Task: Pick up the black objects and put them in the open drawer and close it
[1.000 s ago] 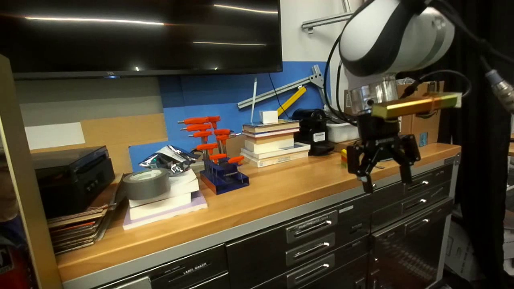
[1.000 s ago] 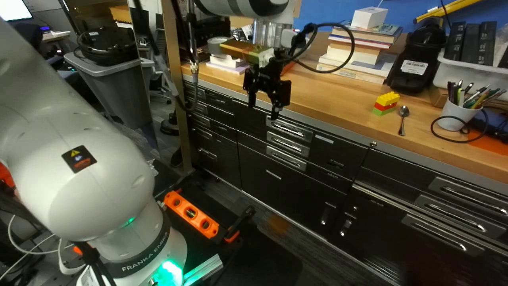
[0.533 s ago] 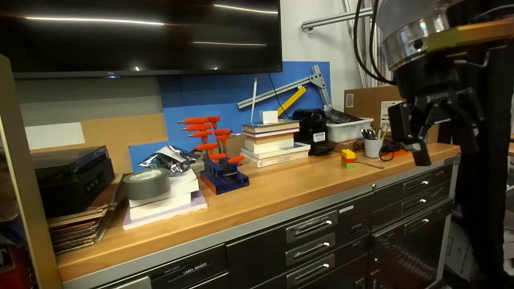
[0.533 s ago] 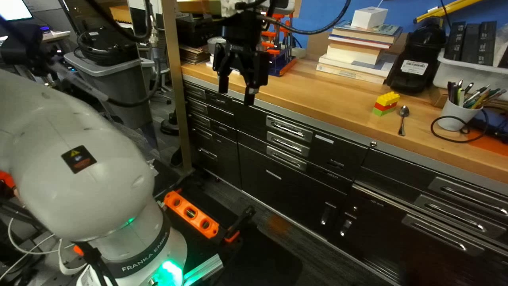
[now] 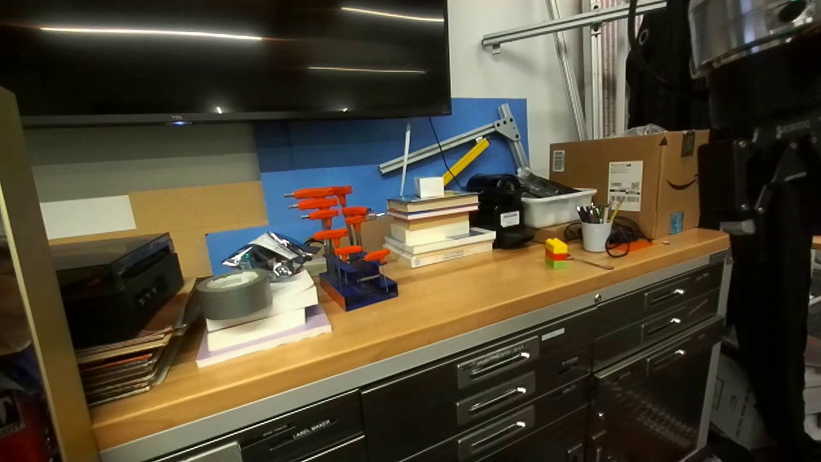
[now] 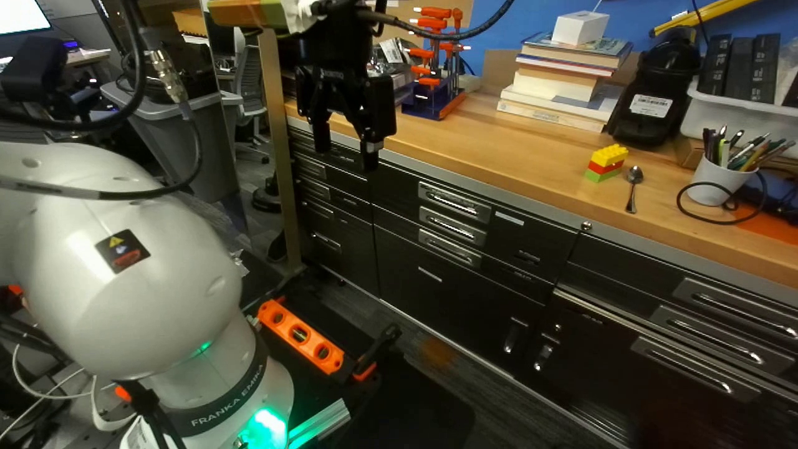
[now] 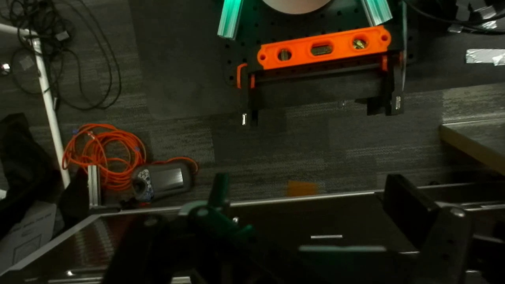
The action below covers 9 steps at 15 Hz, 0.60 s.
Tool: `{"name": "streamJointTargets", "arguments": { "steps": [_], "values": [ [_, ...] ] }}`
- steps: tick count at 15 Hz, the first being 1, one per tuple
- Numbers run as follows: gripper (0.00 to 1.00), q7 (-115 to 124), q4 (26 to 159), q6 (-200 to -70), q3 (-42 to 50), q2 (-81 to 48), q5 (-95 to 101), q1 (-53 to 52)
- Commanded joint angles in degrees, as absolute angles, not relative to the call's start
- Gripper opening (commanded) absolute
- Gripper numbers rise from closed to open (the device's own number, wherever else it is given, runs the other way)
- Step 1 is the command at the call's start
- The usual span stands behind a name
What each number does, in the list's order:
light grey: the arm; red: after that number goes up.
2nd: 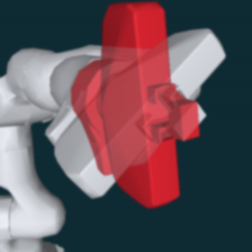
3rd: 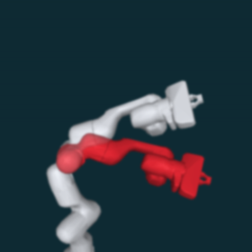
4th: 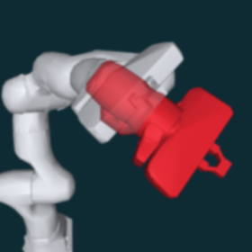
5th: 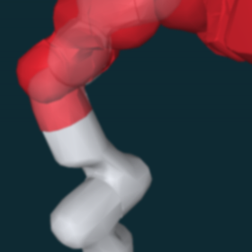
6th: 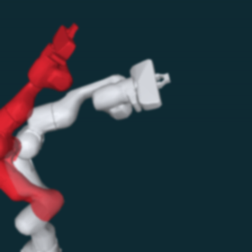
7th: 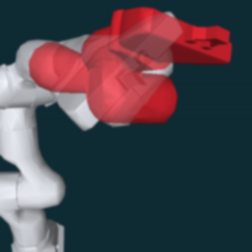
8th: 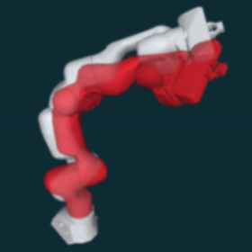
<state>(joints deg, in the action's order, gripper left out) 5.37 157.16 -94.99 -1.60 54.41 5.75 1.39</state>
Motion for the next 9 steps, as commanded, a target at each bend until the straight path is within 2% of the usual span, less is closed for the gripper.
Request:
{"name": "streamJointTargets", "arguments": {
  "steps": [1, 9],
  "values": [
    [1.00, 2.52, 157.51, -98.20, -0.80, 59.56, 6.96, 0.85],
    [1.00, 3.37, 157.71, -98.06, -0.92, 59.36, 5.90, 1.45]
  ]
}}
